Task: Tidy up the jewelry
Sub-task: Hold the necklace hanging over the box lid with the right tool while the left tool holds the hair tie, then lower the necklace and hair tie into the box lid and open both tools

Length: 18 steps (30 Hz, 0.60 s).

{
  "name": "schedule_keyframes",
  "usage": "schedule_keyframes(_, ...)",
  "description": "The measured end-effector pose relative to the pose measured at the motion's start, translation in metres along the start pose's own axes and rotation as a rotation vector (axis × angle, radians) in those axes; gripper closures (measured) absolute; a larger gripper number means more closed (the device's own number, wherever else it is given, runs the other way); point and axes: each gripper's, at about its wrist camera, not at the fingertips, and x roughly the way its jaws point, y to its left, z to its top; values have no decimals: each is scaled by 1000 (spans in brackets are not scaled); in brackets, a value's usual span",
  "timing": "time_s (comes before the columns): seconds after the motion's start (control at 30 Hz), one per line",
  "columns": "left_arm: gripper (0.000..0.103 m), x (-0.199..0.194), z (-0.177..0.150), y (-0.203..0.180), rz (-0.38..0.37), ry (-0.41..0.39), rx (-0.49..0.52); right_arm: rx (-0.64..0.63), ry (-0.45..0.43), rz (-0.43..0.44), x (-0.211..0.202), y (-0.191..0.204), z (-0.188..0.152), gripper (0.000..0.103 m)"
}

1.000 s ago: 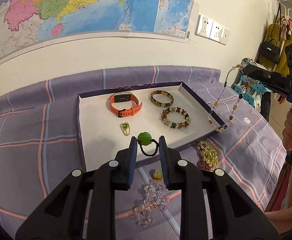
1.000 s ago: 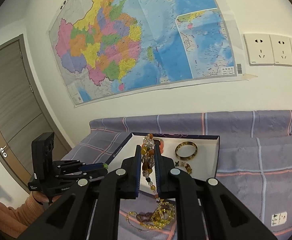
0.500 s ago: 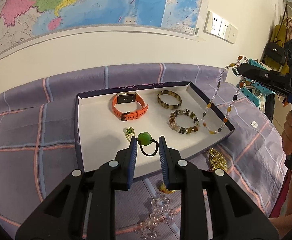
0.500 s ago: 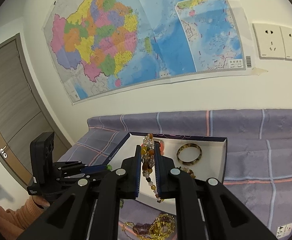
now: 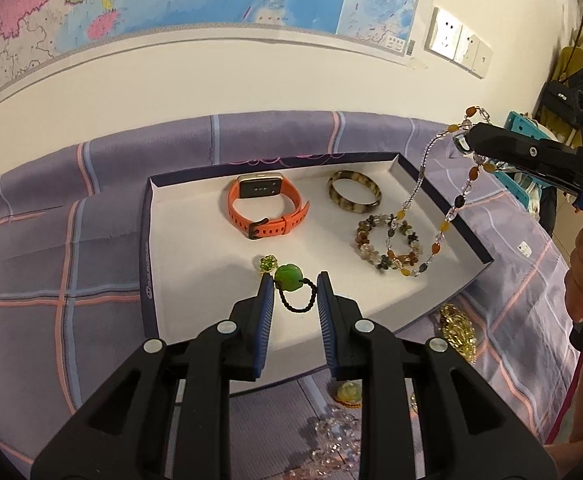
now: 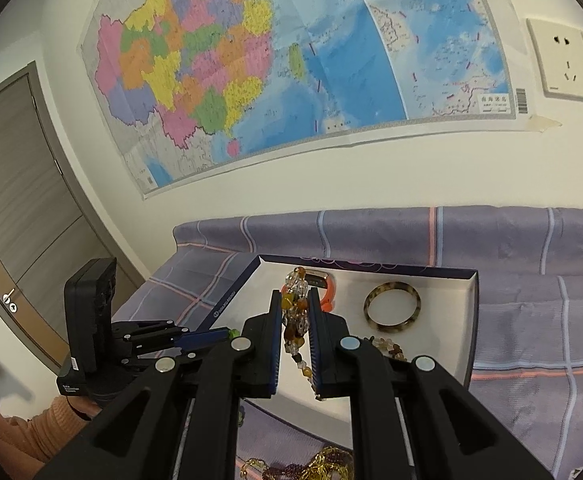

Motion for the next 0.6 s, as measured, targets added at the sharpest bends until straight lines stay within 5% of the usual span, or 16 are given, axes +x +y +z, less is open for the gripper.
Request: schedule_keyframes(0.6, 81, 38, -5, 9, 44, 106, -22, -42, 139, -128, 43, -24, -23, 92)
